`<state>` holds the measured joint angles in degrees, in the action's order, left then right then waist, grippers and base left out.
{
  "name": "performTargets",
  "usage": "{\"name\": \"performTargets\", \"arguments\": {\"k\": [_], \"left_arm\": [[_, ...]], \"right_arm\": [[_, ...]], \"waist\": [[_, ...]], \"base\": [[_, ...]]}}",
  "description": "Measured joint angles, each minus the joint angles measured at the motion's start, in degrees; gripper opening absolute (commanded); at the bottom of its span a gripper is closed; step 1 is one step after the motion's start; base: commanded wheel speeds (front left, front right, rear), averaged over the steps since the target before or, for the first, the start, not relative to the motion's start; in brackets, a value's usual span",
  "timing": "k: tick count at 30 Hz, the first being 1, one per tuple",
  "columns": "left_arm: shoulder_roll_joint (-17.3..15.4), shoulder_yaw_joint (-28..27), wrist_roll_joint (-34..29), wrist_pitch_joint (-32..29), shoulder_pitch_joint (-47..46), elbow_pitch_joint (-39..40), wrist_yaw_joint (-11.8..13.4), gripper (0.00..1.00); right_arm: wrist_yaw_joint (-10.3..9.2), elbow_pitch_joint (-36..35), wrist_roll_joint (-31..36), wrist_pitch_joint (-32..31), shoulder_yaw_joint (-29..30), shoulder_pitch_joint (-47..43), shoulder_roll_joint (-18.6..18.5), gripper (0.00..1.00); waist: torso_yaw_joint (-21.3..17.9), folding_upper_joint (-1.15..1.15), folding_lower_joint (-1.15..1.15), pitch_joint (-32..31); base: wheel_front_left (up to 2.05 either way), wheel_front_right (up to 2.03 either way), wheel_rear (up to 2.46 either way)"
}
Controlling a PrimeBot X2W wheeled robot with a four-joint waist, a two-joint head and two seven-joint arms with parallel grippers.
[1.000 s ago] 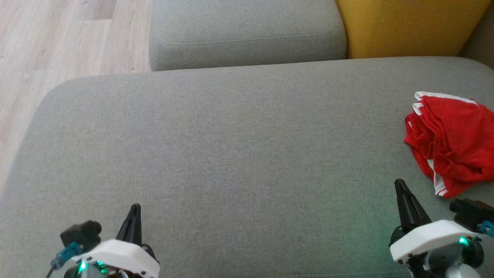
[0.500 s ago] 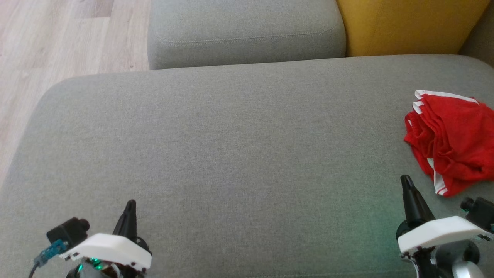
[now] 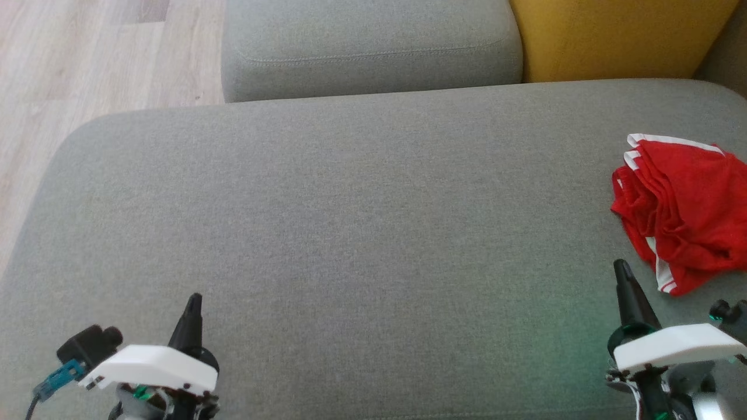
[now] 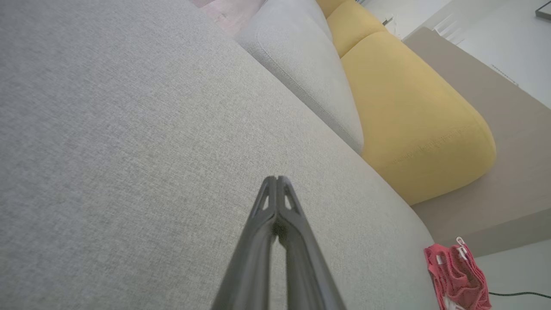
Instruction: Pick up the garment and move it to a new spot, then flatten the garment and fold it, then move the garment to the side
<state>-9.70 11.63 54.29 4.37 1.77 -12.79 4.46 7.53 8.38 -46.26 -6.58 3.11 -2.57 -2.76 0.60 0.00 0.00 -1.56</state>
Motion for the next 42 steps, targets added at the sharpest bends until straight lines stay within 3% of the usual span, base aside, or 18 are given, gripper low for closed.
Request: {"name": "performTargets", "arguments": {"k": [42], "left_arm": [[4.3,-9.4,24.8,-6.3,-2.4,-1.9,-7.3,0.0]], "right_arm": [[0.0,4.9,-29.2,0.0,2.9,3.4,0.1,0.0]], "waist": [[-0.4,0.0,0.0,1.1]], "base": [[0.0,0.0,0.0]]}}
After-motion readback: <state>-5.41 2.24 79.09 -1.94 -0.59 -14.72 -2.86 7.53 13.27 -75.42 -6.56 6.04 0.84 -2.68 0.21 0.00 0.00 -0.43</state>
